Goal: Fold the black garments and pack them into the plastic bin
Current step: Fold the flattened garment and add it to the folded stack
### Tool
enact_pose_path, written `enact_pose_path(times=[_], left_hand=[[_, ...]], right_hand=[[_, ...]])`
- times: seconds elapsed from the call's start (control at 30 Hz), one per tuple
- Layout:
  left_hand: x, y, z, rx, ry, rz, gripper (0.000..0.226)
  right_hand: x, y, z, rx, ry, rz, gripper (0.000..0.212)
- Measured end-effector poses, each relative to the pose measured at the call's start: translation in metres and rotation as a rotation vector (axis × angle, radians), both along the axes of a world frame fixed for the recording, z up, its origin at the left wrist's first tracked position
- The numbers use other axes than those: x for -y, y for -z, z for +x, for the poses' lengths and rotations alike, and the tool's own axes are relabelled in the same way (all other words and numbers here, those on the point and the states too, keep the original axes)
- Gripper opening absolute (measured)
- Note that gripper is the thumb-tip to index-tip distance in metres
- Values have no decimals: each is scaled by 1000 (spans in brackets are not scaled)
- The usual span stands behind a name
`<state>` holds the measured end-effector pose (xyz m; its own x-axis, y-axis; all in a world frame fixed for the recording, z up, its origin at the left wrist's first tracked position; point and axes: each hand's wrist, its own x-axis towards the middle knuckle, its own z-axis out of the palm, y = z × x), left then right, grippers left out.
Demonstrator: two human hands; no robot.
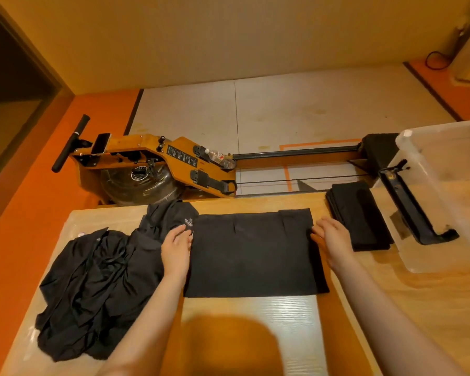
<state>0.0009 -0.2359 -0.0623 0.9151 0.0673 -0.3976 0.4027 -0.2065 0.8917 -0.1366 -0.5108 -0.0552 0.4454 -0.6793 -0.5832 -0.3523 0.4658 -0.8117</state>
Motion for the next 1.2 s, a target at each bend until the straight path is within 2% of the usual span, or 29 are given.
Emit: enact_pose_path(times=[0.07,0.2,0.27,0.37,0.5,0.57,0.63,0.7,0.83,0.93,1.03,1.2], left_hand=[[-8,27,-12,159,189,249,29],[-7,65,-35,444,619,718,48],[-2,77,-43,487,781,876,60],[1,89,-41,473,868,1023,62],[10,77,8,610,1086,1167,67],[23,58,24,685,1086,1209,68],[35,47,13,667,975,1166,65],[44,47,-25,584,890,1132,62],[43,75,-116,441,992,1009,62],[34,78,-123,482,1043,1013,61],[31,65,-93,640,1242,1012,70],[21,50,-131,672,1269,936,68]], right_hand=[[-10,19,-6,-125,-184,-327,41],[-26,50,-14,-298,-646,-1113,43],[-31,69,-18,-365,-863,-1293,46],[-41,78,-31,-489,-1012,-1292,55],[-62,63,-48,-599,-1000,-1283,54],[-73,57,-53,-590,-971,-1318,53],[-77,55,-51,-523,-911,-1355,52],[-77,59,-48,-409,-972,-1413,52],[-66,78,-60,-365,-1170,-1446,55],[-72,80,-84,-431,-1122,-1334,55],[-99,76,-109,-446,-1031,-1237,56],[-113,79,-133,-349,-1116,-1383,61]])
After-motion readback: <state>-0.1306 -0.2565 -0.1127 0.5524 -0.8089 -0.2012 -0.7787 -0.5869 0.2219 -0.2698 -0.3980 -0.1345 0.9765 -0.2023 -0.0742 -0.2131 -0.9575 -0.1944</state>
